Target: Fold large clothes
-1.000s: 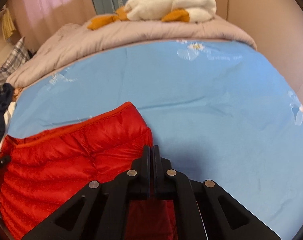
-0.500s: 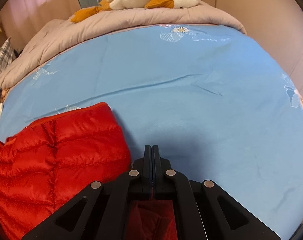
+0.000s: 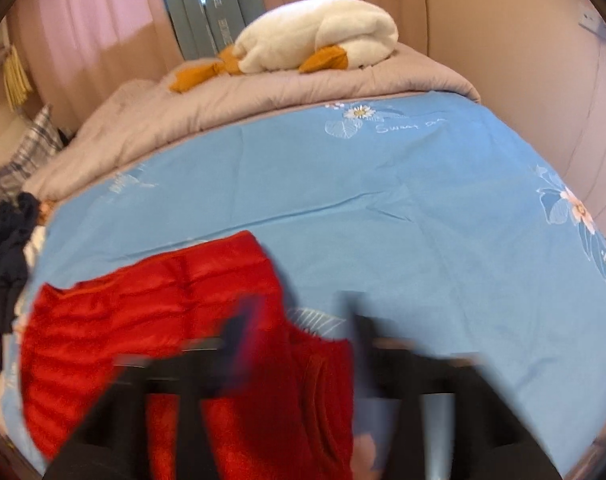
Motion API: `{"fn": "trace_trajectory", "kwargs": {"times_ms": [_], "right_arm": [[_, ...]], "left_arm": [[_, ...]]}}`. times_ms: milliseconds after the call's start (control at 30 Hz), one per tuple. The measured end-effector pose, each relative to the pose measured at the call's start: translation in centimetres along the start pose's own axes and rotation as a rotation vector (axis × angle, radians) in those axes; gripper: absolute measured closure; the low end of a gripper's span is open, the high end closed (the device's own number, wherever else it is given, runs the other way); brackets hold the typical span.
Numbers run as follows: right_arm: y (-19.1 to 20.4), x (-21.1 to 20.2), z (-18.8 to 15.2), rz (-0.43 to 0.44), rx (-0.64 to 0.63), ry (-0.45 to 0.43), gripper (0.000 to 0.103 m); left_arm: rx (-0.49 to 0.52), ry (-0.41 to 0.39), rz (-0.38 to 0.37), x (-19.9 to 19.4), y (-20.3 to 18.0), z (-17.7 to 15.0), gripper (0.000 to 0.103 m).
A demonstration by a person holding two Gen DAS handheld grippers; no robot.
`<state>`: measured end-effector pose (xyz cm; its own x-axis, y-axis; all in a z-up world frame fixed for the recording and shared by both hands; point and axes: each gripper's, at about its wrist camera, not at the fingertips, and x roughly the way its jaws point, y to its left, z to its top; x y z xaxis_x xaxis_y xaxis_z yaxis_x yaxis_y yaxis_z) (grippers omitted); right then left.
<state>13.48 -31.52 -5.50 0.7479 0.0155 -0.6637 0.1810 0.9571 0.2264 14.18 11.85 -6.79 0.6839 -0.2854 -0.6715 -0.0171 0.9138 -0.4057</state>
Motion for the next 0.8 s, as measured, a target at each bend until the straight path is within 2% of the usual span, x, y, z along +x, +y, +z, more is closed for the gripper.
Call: {"fn": "trace_trajectory", "kwargs": {"times_ms": [100, 167, 267, 400, 600, 733, 767, 800], "right_arm": [[-0.9, -1.0, -1.3, 0.086, 0.022, 0.016, 0.013], [-1.9, -0.8, -3.0, 0.14, 0.048, 0.054, 0.005], [-2.9, 0.2, -5.1, 0.151, 0.053, 0.108, 0.004], [-4.1, 2.5, -7.5, 0.206, 0.109, 0.211, 0.004], [-4.1, 5.3, -8.7, 0.33, 0.181, 0.277, 0.004], [-3.4, 7.0, -8.7, 0.411, 0.199, 0.303, 0.004], [-3.1, 7.1, -8.7, 0.424, 0.201, 0.306, 0.004], [-2.7, 7.6, -8.7, 0.447, 0.201, 0.307, 0.004]], "left_arm": [[-0.019, 0.039, -0.05, -0.2, 0.9, -2.2, 0.0], [-0.06, 0.085, -0.097, 0.5, 1.9, -3.7, 0.0], [-0.125, 0.16, -0.153, 2.1, 3.0, -5.8, 0.0], [-0.14, 0.246, -0.169, 4.8, 3.0, -7.8, 0.0], [-0.115, 0.317, -0.191, 7.7, 1.7, -8.5, 0.0], [-0.144, 0.34, -0.22, 9.3, 1.7, -8.2, 0.0], [-0.152, 0.343, -0.226, 9.5, 1.6, -8.2, 0.003], [-0.153, 0.343, -0.224, 9.7, 1.4, -8.2, 0.01]]}}
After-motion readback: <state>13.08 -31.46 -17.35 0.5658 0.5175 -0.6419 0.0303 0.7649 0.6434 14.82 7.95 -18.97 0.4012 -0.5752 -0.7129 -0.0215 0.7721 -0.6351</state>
